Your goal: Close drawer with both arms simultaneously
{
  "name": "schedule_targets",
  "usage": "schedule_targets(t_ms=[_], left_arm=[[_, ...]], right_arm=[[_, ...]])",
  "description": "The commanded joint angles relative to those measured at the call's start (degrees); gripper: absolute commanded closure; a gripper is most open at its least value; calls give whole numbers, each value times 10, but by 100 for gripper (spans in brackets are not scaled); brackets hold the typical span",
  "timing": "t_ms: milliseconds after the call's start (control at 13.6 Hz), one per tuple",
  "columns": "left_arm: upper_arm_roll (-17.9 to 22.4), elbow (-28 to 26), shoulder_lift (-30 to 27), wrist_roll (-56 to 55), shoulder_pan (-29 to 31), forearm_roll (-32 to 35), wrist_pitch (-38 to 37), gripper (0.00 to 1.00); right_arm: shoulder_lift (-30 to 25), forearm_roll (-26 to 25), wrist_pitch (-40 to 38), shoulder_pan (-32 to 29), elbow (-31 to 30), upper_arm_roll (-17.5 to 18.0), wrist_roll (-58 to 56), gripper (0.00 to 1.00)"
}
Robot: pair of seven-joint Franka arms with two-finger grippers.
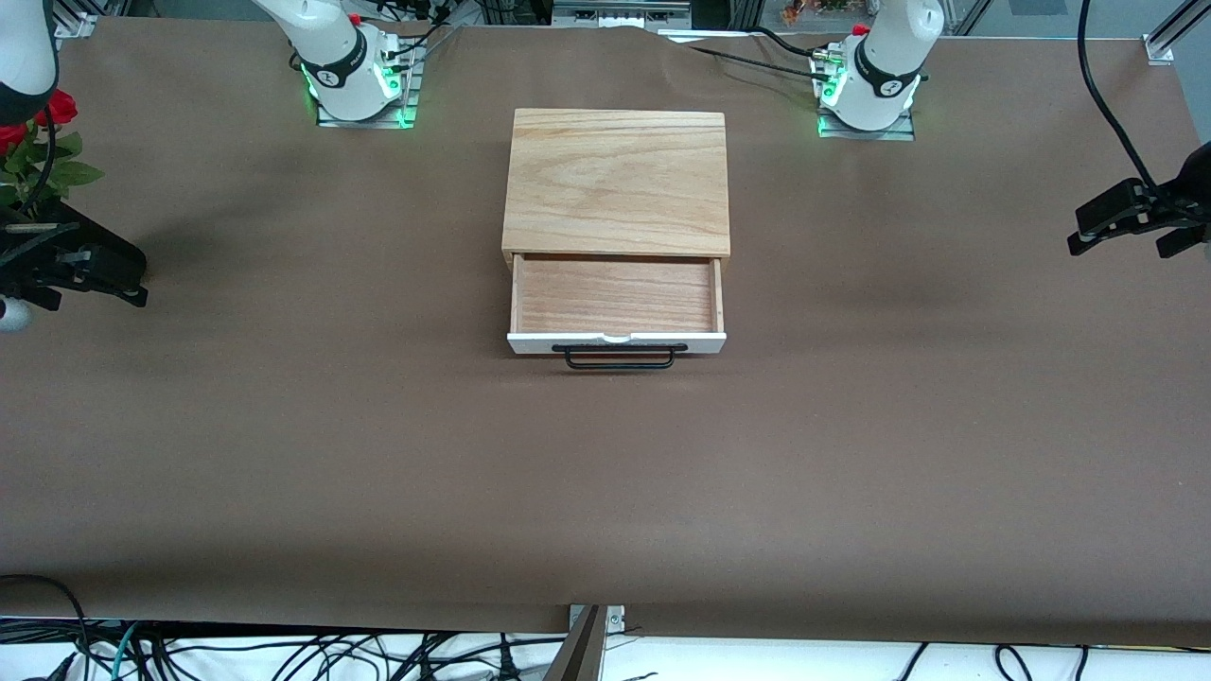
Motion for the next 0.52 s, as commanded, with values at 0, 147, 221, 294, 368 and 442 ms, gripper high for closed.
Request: schedule_targets(t_ms=[0, 147, 221, 294, 368, 442], left_arm=[[-1, 9, -2, 10, 2, 5, -11, 0], [0, 9, -2, 13, 3, 5, -11, 0], [0, 9, -2, 13, 3, 4, -12, 0], [-1, 9, -2, 13, 3, 4, -12, 0], [0, 9, -2, 14, 3, 4, -12, 0], [0, 9, -2, 15, 6, 3, -12, 0]], right_arm=[[5, -3, -3, -3, 11, 2, 9, 0], [5, -3, -3, -4, 12, 2, 9, 0], [5, -3, -3, -4, 11, 2, 9, 0], [5, -3, -2, -4, 12, 2, 9, 0], [5, -3, -3, -4, 11, 2, 9, 0], [5, -3, -2, -4, 12, 2, 9, 0]])
